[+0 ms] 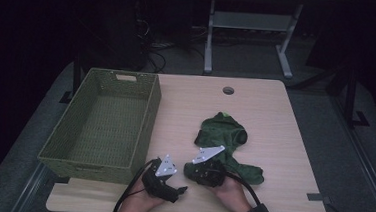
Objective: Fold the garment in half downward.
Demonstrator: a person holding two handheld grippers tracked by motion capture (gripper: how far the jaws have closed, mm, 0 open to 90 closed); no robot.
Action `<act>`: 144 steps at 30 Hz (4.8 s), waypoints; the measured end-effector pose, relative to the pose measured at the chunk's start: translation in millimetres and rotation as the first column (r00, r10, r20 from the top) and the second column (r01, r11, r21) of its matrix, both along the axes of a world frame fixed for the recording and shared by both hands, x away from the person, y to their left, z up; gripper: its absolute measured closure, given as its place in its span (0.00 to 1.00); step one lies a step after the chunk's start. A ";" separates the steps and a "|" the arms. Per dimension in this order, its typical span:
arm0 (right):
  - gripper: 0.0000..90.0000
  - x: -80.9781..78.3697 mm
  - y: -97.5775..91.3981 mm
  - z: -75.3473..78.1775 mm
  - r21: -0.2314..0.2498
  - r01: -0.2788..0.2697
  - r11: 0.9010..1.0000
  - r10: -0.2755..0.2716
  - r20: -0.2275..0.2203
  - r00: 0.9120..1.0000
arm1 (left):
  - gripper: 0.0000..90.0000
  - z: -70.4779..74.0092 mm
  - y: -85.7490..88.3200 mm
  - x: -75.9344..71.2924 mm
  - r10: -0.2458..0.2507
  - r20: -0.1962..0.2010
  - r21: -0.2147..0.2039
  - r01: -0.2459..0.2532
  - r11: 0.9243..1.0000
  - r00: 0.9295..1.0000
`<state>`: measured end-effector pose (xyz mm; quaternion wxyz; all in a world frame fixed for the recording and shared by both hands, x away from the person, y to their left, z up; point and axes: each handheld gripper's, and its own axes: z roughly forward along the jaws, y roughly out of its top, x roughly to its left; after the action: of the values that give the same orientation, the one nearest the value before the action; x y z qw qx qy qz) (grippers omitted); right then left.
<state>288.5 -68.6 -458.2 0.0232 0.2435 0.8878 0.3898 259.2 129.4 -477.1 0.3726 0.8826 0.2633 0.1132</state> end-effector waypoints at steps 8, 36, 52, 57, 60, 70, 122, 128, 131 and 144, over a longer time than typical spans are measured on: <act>0.97 -11.3 -21.1 25.5 0.117 -0.050 0.992 0.052 -0.008 0.999 | 0.14 -0.1 -0.2 -0.2 -0.001 -0.003 -0.003 0.001 1.000 1.000; 0.92 7.8 -119.2 30.7 0.132 0.241 0.962 -0.245 0.015 0.969 | 0.14 0.2 0.2 0.7 -0.009 0.002 0.004 0.009 1.000 1.000; 0.99 8.9 -124.8 41.2 0.114 0.250 0.962 -0.261 0.095 0.961 | 0.14 -0.1 -0.4 0.7 -0.006 0.000 -0.004 0.006 1.000 1.000; 1.00 23.9 -114.4 19.6 0.067 0.223 0.973 -0.226 0.047 0.973 | 0.14 0.2 0.0 0.9 -0.010 0.000 0.003 0.010 1.000 1.000; 1.00 29.1 -111.0 10.0 0.022 0.231 0.973 -0.232 0.025 0.972 | 0.14 0.1 -0.1 0.7 -0.009 -0.002 0.002 0.009 1.000 1.000; 1.00 35.4 -105.2 -7.9 -0.055 0.203 0.978 -0.203 0.001 0.979 | 0.14 -0.1 -1.0 1.2 0.001 -0.002 -0.001 -0.001 1.000 1.000; 0.66 -47.7 -212.7 -12.5 0.008 0.341 0.940 -0.340 -0.039 0.940 | 0.14 -0.1 -0.6 1.1 -0.002 -0.002 -0.002 0.002 1.000 1.000; 0.78 -42.4 -208.8 -13.7 0.018 0.341 0.940 -0.340 -0.056 0.939 | 0.14 -0.1 -0.5 1.2 -0.004 -0.002 -0.002 0.004 1.000 1.000; 0.91 -40.9 -209.7 -13.4 0.019 0.339 0.941 -0.338 -0.041 0.940 | 0.14 -0.1 -0.5 1.2 -0.004 -0.002 -0.001 0.004 1.000 1.000; 0.93 -50.9 -239.0 4.1 0.020 0.385 0.923 -0.385 0.040 0.922 | 0.14 -0.1 -0.5 1.1 -0.003 -0.003 -0.002 0.003 1.000 1.000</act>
<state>237.6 -307.7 -454.1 0.1170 0.4046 0.8198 0.3880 260.3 128.8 -477.2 0.3732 0.8829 0.2626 0.1108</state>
